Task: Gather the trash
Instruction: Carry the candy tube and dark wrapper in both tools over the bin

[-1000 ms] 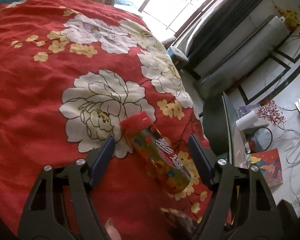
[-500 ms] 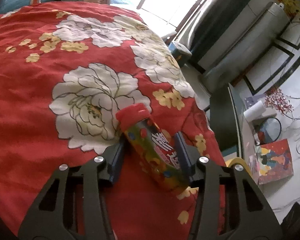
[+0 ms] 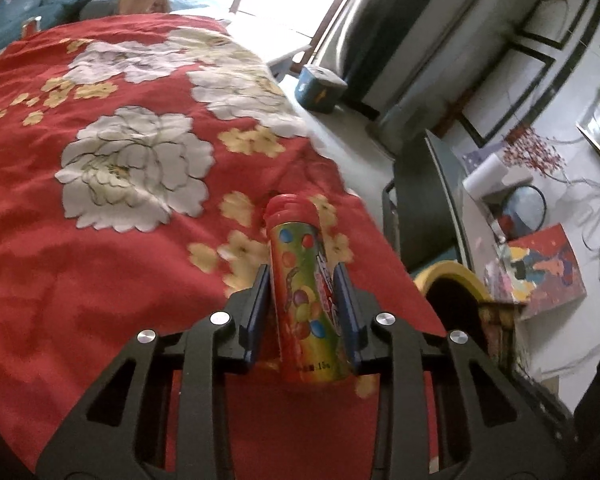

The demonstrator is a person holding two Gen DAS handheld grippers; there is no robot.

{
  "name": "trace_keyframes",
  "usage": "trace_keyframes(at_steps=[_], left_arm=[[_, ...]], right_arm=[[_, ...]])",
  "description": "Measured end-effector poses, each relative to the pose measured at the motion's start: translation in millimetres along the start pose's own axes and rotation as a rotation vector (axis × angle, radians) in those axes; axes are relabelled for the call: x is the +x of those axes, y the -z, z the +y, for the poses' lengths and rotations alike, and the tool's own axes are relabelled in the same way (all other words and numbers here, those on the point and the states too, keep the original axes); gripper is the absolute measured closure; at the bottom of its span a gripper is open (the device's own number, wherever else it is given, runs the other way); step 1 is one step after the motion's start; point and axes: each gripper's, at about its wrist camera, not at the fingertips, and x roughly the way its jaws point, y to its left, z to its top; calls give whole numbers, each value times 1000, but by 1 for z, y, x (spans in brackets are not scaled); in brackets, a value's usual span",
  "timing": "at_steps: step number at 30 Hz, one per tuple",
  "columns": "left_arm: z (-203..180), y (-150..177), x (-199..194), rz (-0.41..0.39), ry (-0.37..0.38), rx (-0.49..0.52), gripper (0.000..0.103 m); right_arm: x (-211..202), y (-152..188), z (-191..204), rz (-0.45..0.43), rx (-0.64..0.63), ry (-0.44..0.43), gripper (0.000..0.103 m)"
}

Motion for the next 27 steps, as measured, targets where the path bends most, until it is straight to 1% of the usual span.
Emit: trace_keyframes(at_steps=[18,27], left_arm=[[-65,15,-31,-46,83,157,79],[-90,22,-40,-51,119,221,79]], right_arm=[[-36,-4,-25,-69,40,42,86],[-50,-4,-39,-100,63,76,86]])
